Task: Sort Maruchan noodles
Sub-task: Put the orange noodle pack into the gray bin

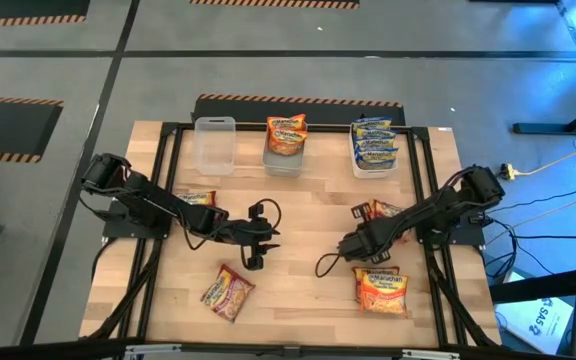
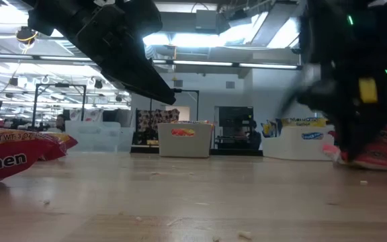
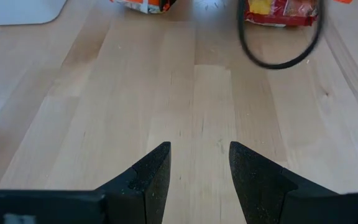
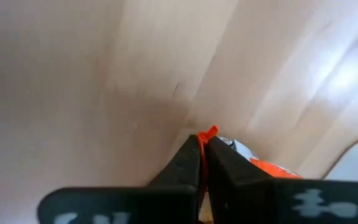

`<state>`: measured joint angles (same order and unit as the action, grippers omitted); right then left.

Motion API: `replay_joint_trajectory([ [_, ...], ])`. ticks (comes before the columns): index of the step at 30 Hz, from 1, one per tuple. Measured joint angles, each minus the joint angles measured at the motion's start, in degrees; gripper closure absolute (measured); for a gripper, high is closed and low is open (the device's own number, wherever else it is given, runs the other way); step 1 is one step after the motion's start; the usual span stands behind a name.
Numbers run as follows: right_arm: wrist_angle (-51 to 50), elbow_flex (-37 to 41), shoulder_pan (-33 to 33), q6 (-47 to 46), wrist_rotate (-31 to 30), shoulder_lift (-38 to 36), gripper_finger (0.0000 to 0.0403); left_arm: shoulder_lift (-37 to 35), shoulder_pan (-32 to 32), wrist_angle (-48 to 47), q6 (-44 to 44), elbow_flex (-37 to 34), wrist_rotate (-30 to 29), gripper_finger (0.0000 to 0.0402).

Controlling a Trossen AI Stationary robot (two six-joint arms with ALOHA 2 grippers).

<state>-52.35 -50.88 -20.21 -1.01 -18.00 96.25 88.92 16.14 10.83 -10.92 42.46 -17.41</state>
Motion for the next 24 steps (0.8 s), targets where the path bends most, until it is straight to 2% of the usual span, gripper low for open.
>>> replay_joint_trajectory([
  [8, 7.6, -3.3, 0.0, -1.6, -0.5, -6.9, 0.0402, 0.0, 0.0, 0.0, 0.0, 0.0, 0.0, 0.0244],
  [14, 16.7, -4.0, 0.0, -1.8, -3.6, -13.2, 0.0402, 0.0, 0.0, 0.1, 0.0, 0.0, 0.0, 0.0244],
  [18, 26.5, -3.6, 0.0, 0.9, -5.1, -15.5, 0.0402, 0.0, 0.0, 0.2, 0.0, 0.0, 0.0, 0.0244],
  [24, 52.2, 2.6, 1.2, 4.8, -6.0, -14.5, 0.0403, -0.1, 0.2, 0.4, -2.1, 0.0, 0.5, 0.0244],
])
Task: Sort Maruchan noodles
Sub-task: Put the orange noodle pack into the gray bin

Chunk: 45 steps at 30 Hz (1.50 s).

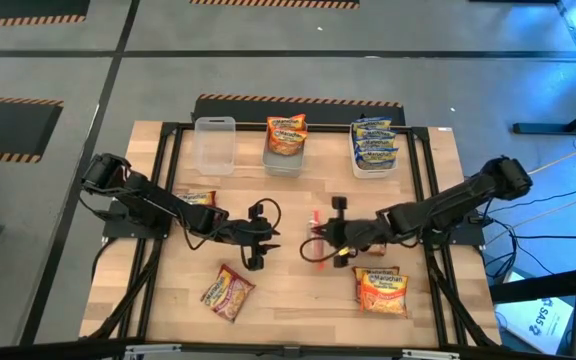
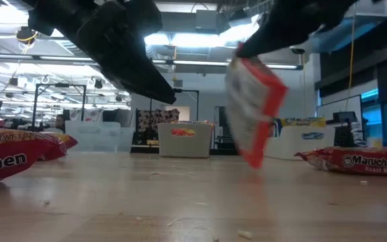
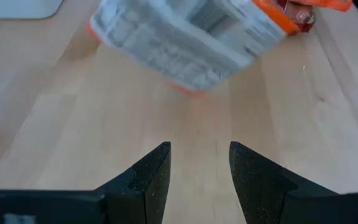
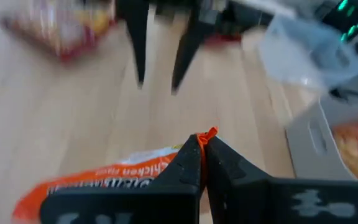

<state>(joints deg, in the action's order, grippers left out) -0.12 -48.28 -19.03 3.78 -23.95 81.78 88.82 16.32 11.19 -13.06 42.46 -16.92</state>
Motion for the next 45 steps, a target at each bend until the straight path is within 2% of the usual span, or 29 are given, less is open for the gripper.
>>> replay_joint_trajectory([
  [4, 18.0, 5.1, 0.4, 1.2, -0.5, 2.5, 0.0403, -1.8, 0.4, -2.3, -1.8, 0.1, 1.6, 0.0244],
  [7, 24.6, 6.4, 0.3, 1.1, -0.7, 4.9, 0.0403, -3.4, 1.1, -4.0, -3.2, 0.0, 1.6, 0.0244],
  [11, 25.6, 4.8, 0.4, -0.4, -5.5, 7.1, 0.0403, -3.8, 2.0, -1.6, -3.1, 0.0, 0.5, 0.0244],
  [14, 25.6, 3.0, 1.1, -0.7, -8.9, 7.3, 0.0403, -3.3, 2.1, 0.3, -3.2, 0.0, -4.4, 0.0244],
  [17, 25.7, 1.7, 2.5, -0.5, -9.1, 7.2, 0.0403, -3.3, 2.0, 0.1, -1.5, 0.0, -7.5, 0.0237],
  [25, 25.9, -0.6, 6.2, -2.5, -10.8, 7.1, 0.0403, -2.8, 2.1, 0.8, 1.2, 0.0, -11.7, 0.0167],
  [31, 26.7, -2.3, 8.2, -2.7, -11.8, 7.1, 0.0403, -2.8, 2.0, 1.4, 2.9, 0.0, -18.5, 0.013],
  [33, 26.2, -2.4, 8.7, -3.9, -9.8, 7.1, 0.0403, -2.8, 1.9, 1.3, 2.5, 0.0, -18.2, 0.0129],
  [37, 17.9, -2.4, 8.6, -8.0, 0.0, 7.4, 0.0403, -2.8, 2.5, -0.4, 1.1, 0.0, -13.7, 0.0134],
  [42, 6.5, -4.1, 8.5, -15.1, 10.4, 6.7, 0.0403, -2.8, 3.9, -3.6, -1.2, 0.0, -13.4, 0.0134],
  [45, 1.7, -7.3, 8.5, -16.0, 13.5, 7.6, 0.0403, -2.8, 4.1, -3.7, -1.4, 0.0, -13.4, 0.0135],
])
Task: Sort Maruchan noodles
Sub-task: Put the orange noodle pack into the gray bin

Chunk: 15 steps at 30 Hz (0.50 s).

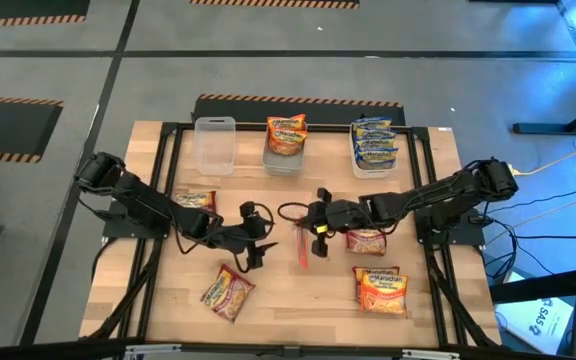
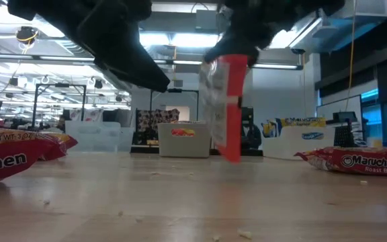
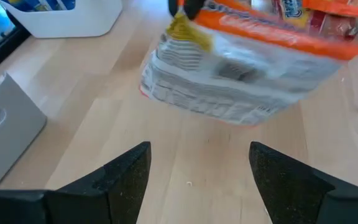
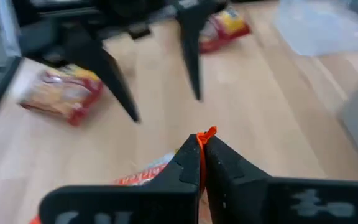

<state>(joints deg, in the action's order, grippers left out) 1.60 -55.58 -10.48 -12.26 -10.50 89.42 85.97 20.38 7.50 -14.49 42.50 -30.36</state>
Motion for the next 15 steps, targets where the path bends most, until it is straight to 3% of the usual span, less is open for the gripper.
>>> replay_joint_trajectory([
  [10, 3.2, -6.9, 0.9, -1.1, 1.1, 12.7, 0.0396, 0.0, 0.2, -2.1, -2.1, 0.0, 0.5, 0.0136],
  [15, 5.0, -11.0, 1.2, -1.0, 1.6, 17.8, 0.0367, -0.6, 1.6, -7.3, -5.7, 0.0, 1.2, 0.0136],
])
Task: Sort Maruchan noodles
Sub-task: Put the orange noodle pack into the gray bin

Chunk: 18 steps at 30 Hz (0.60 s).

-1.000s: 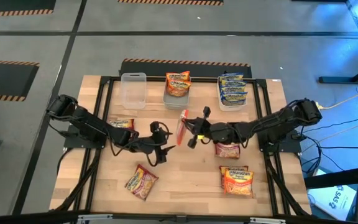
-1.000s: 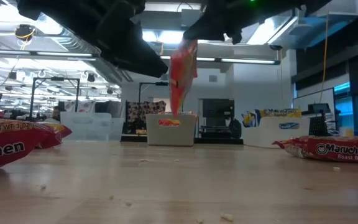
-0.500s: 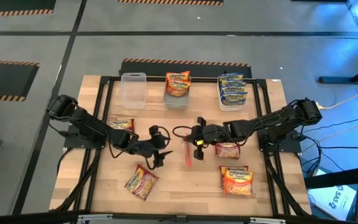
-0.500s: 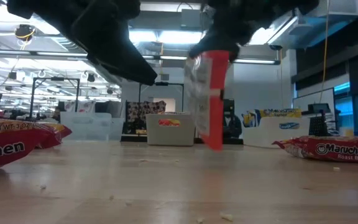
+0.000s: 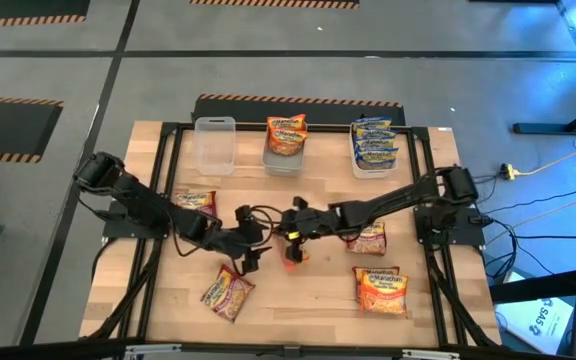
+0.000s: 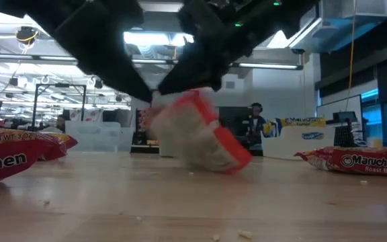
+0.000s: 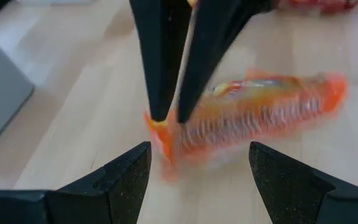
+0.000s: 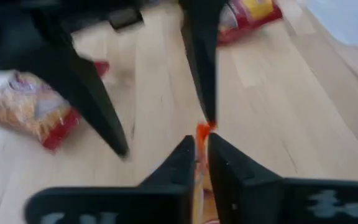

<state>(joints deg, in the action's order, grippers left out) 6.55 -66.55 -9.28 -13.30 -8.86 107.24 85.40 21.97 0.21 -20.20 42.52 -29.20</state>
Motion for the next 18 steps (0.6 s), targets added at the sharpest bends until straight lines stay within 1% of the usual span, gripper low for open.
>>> replay_joint_trajectory([
  [2, -0.6, -1.3, 0.1, 0.0, 0.5, 1.2, 0.0342, -1.1, 0.6, -4.0, -1.6, -0.1, 0.3, 0.0136],
  [4, -0.4, -2.5, 0.3, 1.1, 0.5, 2.2, 0.0312, -1.8, 1.1, -5.8, -3.3, 0.1, 1.0, 0.0136],
  [5, -2.2, -3.0, 0.4, 2.3, 1.1, 2.2, 0.0296, -2.4, 1.4, -7.8, -4.0, 0.0, 1.2, 0.0136],
  [6, -6.7, -4.1, 0.8, 4.3, 2.2, 1.8, 0.0281, -2.5, 1.6, -8.2, -4.8, -0.1, 1.3, 0.0136],
  [8, -18.9, -6.6, 1.1, 8.1, 5.0, -0.3, 0.0257, -2.4, 1.9, -6.4, -5.2, -0.1, 1.8, 0.0136],
  [9, -23.1, -7.7, 1.1, 9.3, 6.0, -1.4, 0.0248, -2.4, 1.9, -5.0, -5.2, -0.1, 1.9, 0.0136],
  [11, -29.7, -8.2, 1.0, 10.7, 8.2, -3.8, 0.0234, -1.2, 2.0, -0.7, -4.9, 0.0, 2.4, 0.0136],
  [13, -33.3, -7.1, 0.6, 10.3, 9.9, -4.9, 0.0226, 0.3, 1.7, 1.5, -3.7, 0.0, 3.4, 0.0136],
  [14, -34.3, -6.0, 0.5, 9.2, 9.9, -5.0, 0.0224, 1.1, 1.7, 2.9, -3.4, -0.1, 3.9, 0.0136],
  [16, -33.2, -2.6, 0.4, 7.1, 10.1, -5.7, 0.0224, 2.9, 1.2, 4.7, -2.9, 0.1, 5.0, 0.0136],
  [18, -28.0, 1.8, 0.7, 4.3, 9.8, -6.1, 0.0224, 4.8, 1.0, 4.4, -2.9, 0.0, 5.6, 0.0136],
])
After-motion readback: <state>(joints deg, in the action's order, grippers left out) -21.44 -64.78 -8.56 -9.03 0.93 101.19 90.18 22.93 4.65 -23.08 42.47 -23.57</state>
